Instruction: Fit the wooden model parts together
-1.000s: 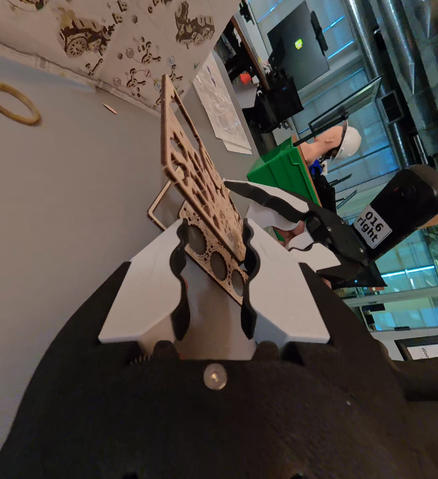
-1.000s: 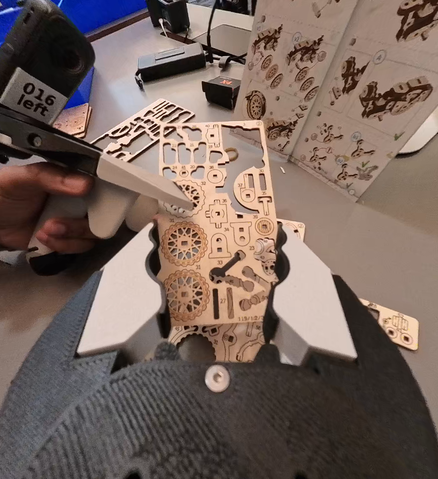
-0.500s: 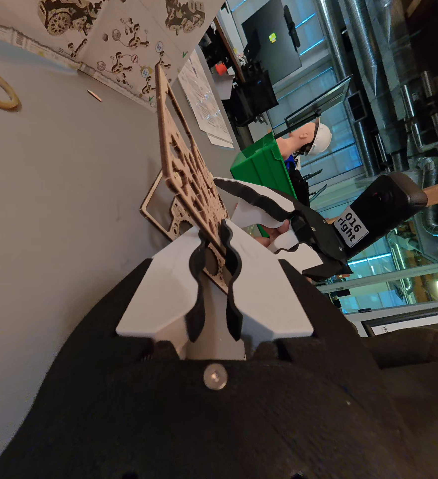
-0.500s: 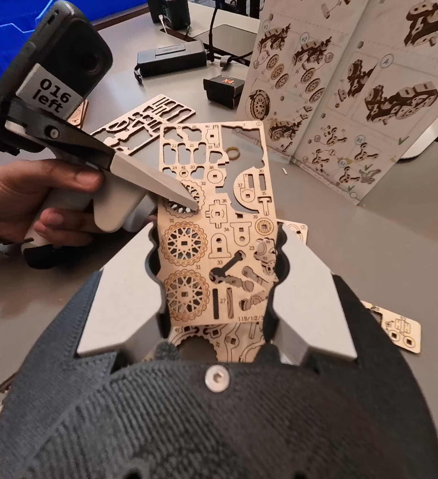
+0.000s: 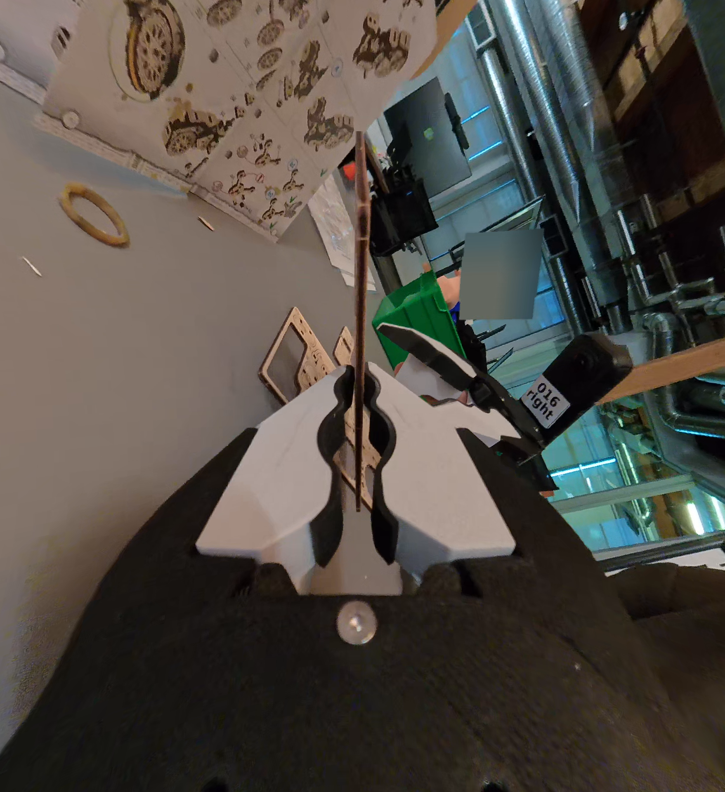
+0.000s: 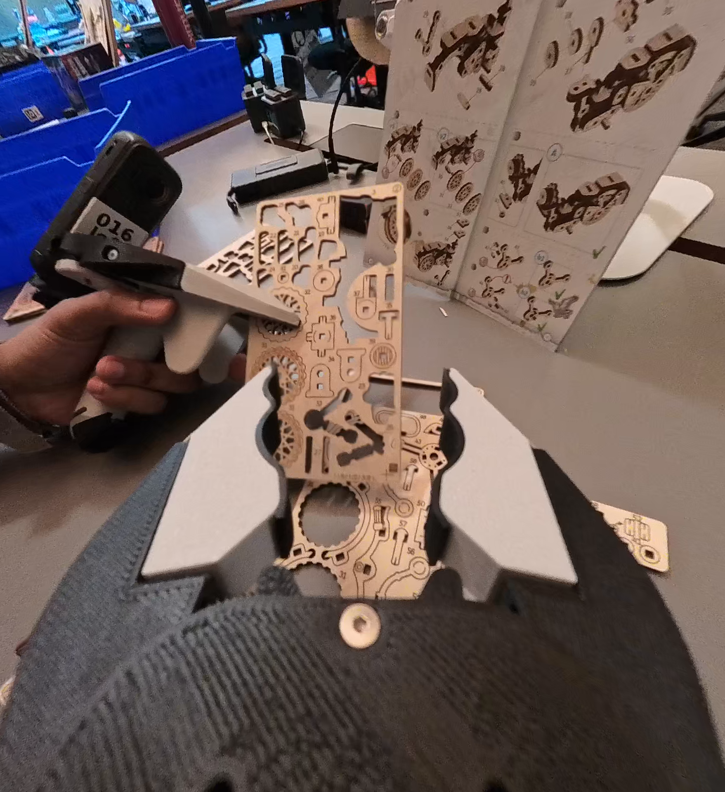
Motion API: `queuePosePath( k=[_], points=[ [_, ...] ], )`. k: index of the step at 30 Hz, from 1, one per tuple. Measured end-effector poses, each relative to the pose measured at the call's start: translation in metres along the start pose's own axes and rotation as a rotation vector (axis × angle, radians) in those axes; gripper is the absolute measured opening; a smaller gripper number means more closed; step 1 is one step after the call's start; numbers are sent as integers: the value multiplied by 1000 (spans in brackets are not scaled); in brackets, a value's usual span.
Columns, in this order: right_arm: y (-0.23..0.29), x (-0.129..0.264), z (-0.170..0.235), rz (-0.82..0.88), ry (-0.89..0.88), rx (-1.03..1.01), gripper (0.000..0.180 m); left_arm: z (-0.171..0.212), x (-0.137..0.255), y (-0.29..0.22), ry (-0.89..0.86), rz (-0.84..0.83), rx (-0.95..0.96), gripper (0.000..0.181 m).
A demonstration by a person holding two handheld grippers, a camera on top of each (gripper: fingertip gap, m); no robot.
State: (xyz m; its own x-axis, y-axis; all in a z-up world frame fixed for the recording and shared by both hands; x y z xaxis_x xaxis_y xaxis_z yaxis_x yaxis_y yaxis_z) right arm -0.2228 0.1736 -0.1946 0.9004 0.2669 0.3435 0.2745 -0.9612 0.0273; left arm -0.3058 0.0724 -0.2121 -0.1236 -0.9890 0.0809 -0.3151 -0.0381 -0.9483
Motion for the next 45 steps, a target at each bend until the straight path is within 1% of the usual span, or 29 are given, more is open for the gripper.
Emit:
queuePosePath(
  k=[2, 6, 10, 17, 21, 26, 33, 39, 45],
  points=[
    [-1, 1, -1, -2, -14, -11, 72, -11, 10, 0, -39, 4, -11, 0],
    [-4, 6, -5, 2, -49, -16, 66, -46, 45, -7, -152, 25, -64, 0],
    [-6, 5, -2, 4, -37, -5, 64, -59, 61, -2, -171, 33, -64, 0],
    [-6, 4, -1, -13, -30, 3, 62, -61, 60, -1, -165, 62, -44, 0],
    [-5, 3, 1, -20, -25, 0, 62, -57, 57, -2, -127, 45, -88, 0],
    [-3, 2, 1, -37, -28, -15, 61, -50, 53, -3, -63, 64, -105, 0],
    [-2, 1, 2, -46, -21, -18, 59, -43, 47, 3, -13, 47, -108, 0],
    [-1, 1, 2, -54, -18, -24, 58, -37, 41, 10, 40, -3, -144, 0],
    [-2, 0, 3, -56, -13, -28, 57, -35, 40, 10, 62, 0, -135, 0]
  ],
)
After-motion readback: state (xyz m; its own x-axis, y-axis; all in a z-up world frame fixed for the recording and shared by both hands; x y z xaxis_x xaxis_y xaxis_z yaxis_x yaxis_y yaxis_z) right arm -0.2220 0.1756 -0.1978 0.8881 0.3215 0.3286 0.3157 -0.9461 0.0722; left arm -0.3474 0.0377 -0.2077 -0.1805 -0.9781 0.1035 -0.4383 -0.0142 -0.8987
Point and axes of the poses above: each gripper's, where its closed fingertips meet, x back along the fingers, z out of its underside, y = z × x across the jaws, the point moved 5 cm from there along x, back along the fingers, and after that the axes turned 9 degrees about x, right-handed, at the moved point
